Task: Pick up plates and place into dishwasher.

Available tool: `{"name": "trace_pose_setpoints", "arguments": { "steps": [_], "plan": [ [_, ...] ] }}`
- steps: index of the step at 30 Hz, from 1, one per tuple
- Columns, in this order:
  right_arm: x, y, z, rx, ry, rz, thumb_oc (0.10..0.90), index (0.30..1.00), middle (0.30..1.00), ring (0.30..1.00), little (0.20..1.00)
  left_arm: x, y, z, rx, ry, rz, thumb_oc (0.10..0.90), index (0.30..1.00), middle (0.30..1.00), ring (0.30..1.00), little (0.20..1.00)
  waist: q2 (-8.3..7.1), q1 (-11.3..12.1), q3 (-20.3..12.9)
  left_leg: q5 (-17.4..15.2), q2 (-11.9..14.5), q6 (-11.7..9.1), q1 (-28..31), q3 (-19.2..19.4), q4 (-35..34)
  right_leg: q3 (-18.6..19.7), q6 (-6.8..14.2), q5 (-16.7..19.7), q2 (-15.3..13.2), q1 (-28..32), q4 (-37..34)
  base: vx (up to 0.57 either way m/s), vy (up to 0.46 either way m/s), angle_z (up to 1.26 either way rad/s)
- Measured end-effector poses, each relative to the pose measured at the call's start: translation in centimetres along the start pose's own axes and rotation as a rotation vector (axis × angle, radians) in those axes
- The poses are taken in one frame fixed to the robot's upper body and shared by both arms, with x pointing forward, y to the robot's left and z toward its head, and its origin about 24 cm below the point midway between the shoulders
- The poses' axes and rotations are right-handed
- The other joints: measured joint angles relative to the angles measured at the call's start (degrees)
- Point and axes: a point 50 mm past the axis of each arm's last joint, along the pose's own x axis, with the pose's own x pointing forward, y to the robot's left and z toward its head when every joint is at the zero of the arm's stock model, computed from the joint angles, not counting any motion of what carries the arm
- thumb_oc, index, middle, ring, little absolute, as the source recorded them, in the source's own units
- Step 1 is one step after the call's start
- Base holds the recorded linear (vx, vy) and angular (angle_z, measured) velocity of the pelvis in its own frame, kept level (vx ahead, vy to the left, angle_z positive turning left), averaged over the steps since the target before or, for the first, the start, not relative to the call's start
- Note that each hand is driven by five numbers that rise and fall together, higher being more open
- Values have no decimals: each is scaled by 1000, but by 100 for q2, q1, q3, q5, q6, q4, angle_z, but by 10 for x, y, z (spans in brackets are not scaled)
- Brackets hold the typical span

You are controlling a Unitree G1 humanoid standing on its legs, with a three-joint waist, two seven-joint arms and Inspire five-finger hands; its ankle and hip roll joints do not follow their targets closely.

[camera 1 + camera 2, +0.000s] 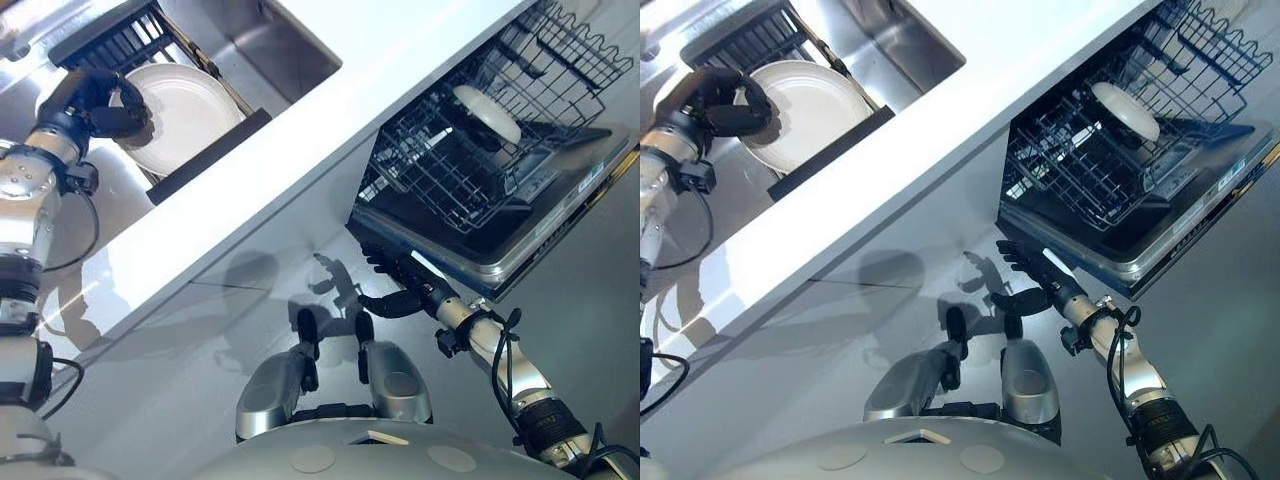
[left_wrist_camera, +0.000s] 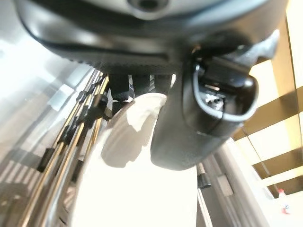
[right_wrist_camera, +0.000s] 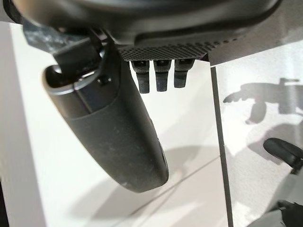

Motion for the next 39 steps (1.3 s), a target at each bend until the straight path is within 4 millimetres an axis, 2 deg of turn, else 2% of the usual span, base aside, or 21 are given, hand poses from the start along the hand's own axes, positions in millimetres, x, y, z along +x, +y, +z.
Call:
{"name": "trace_pose_setpoints", "arguments": {
  "steps": [10,16,19,24,28,31,35,39],
  "plan": [
    [-3,5,-6,33,19,3,800,900,900,900,900,-13,-14,-29,-85,22,65,100,300,300,300,200,6,22,-300,-18,0,-31,412,14,-338,-85,5,5,6,416,-386,4,-72,-2],
    [-3,-3,0,35,-15,-33,800,900,900,900,900,-17,-28,-40,-127,32,150,100,300,300,300,200,-3,22,-423,-29,7,-50,551,-36,-417,-113,-4,11,21,618,-570,-35,-143,3],
    [-2,-13,16,14,-84,-78,800,900,900,900,900,-18,-25,-42,-99,36,185,100,300,300,300,200,-7,12,-426,-34,26,-65,581,-48,-421,-144,-21,102,42,746,-754,-61,-153,1],
    [-3,-54,62,-22,-285,-313,800,900,900,900,900,-21,-22,-39,-7,-12,267,100,300,300,300,200,-27,28,-437,6,48,-123,588,-127,-456,-245,-67,304,80,956,-1149,-41,-123,9],
    [-16,-84,97,-44,-432,-518,800,900,900,900,900,-24,-10,-25,136,-105,403,100,300,300,300,200,-31,98,-439,39,87,-171,573,-179,-458,-275,-79,311,123,969,-1149,-36,-100,10],
    [-33,-98,121,-66,-569,-649,800,900,900,900,900,-31,4,7,272,-259,520,100,300,300,300,200,-33,122,-441,70,110,-213,555,-346,-460,-300,-82,308,159,1015,-1148,-15,-106,23],
    [-50,-102,151,-114,-743,-709,800,900,900,900,900,-46,8,55,389,-540,636,100,300,300,300,200,-34,163,-443,133,137,-269,514,-491,-460,-407,-85,307,198,1044,-1149,-11,-92,24],
    [-54,-101,181,-114,-880,-658,800,900,900,900,900,-57,-4,83,490,-739,679,100,300,300,300,200,-30,154,-488,185,131,-291,498,-632,-462,-409,-137,273,211,1099,-1149,-17,-81,21]
  ]
}}
